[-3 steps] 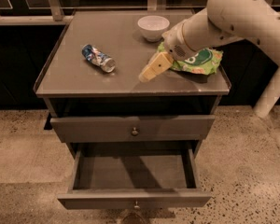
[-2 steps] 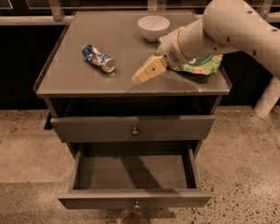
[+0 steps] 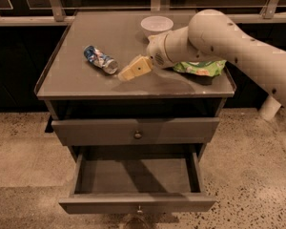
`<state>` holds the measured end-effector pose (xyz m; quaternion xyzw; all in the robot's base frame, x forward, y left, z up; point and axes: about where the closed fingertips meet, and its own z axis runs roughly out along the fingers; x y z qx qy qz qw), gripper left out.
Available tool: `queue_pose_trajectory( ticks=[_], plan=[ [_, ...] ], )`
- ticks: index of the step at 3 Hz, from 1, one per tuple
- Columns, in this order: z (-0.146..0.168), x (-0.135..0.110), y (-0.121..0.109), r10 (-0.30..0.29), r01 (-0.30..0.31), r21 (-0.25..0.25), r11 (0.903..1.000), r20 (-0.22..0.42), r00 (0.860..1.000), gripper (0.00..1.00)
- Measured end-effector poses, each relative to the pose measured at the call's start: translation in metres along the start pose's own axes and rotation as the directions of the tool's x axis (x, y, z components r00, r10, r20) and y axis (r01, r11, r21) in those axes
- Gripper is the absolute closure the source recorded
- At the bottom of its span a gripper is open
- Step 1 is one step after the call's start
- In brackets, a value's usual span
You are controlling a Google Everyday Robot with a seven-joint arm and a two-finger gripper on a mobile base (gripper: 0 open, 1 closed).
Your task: Place redbull can into middle drawer
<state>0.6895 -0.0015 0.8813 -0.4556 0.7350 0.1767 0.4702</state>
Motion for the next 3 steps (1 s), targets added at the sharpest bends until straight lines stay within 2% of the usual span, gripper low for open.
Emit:
queue_pose_trajectory(
  ticks=[1,2,3],
  plan=[
    [0.029,-0.014,0.002,-0.017,0.018,-0.026,0.9995,0.038,0.999,0.00],
    [0.063,-0.025,0.009,-0.042,0.046,-0.071,0.9964,0.048,0.998,0.00],
    [0.098,-0.029,0.019,-0.046,0.051,-0.137,0.9893,0.039,0.998,0.00]
  ],
)
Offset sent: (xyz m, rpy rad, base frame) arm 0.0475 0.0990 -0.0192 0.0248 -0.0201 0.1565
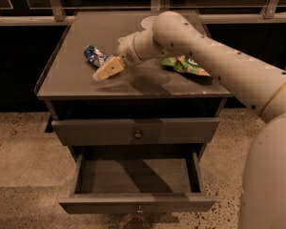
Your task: Place redbull can into middle drawer
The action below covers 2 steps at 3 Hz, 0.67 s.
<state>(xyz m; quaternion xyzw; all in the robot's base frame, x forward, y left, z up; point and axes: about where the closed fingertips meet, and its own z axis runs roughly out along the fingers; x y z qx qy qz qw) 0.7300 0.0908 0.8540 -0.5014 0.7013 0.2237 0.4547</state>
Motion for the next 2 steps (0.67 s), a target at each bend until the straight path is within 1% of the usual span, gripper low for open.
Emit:
queue_pose_trajectory(
  ticks=[1,2],
  plan=[
    [0.028,-0.001,0.005,0.014,-0.015,-0.051,0.9986,-0.011,1.000,0.00],
    [0.045,0.002,0.008,0.020,-0.022,-0.077,0.9968,-0.026,0.999,0.19]
  ],
)
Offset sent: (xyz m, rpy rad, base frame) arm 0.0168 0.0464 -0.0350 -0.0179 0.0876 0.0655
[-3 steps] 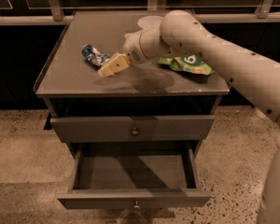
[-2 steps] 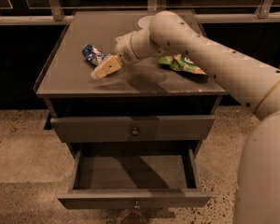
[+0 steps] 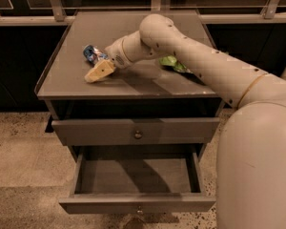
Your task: Place redbull can into middle drawer
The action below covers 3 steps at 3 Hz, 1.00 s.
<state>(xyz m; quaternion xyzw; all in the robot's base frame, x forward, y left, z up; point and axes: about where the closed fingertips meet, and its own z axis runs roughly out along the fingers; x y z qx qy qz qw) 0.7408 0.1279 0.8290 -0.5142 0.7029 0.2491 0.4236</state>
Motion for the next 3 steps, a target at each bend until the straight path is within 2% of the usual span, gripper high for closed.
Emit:
queue_pose_trajectory(
  ticks=[3],
  plan=[
    [0.0005,-0.0001,0.0002,0.000,0.000,-0.001,1.0000,0.000,1.000,0.88]
  ],
)
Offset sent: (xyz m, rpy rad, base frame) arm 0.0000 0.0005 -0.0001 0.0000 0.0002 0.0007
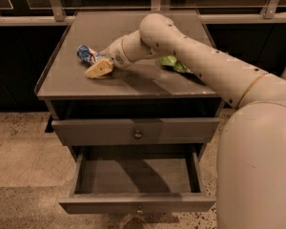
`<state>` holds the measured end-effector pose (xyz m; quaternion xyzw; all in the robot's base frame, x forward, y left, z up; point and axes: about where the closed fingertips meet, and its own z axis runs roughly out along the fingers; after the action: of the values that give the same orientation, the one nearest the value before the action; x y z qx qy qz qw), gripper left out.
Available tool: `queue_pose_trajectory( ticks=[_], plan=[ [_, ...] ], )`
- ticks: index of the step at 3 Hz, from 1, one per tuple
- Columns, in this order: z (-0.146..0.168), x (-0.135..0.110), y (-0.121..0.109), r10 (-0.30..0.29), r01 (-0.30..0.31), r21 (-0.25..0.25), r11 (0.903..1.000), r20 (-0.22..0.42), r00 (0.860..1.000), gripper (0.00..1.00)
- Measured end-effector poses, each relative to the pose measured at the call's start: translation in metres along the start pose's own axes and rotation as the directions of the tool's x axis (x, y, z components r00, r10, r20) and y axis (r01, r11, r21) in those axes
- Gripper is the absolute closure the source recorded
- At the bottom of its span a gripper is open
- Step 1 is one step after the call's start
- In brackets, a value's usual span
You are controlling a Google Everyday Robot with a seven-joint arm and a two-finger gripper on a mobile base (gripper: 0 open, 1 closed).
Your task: Place redbull can into middle drawer
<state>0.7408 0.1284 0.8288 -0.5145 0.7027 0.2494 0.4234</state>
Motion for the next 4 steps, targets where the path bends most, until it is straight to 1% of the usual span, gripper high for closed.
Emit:
queue_pose_trajectory(
  ticks=[1,2,3,4],
  plan=[
    [0.000,0.000,0.000,0.000,0.000,0.000,1.0000,0.000,1.000,1.00],
    [0.000,0.000,0.000,0.000,0.000,0.000,1.0000,0.000,1.000,1.00],
    [-0.006,0.001,0.009,-0.002,0.002,-0.043,0.9991,0.000,1.000,1.00],
    [-0.039,0.007,0.031,0.009,-0.007,-0.110,0.9939,0.015,1.000,1.00]
  ],
)
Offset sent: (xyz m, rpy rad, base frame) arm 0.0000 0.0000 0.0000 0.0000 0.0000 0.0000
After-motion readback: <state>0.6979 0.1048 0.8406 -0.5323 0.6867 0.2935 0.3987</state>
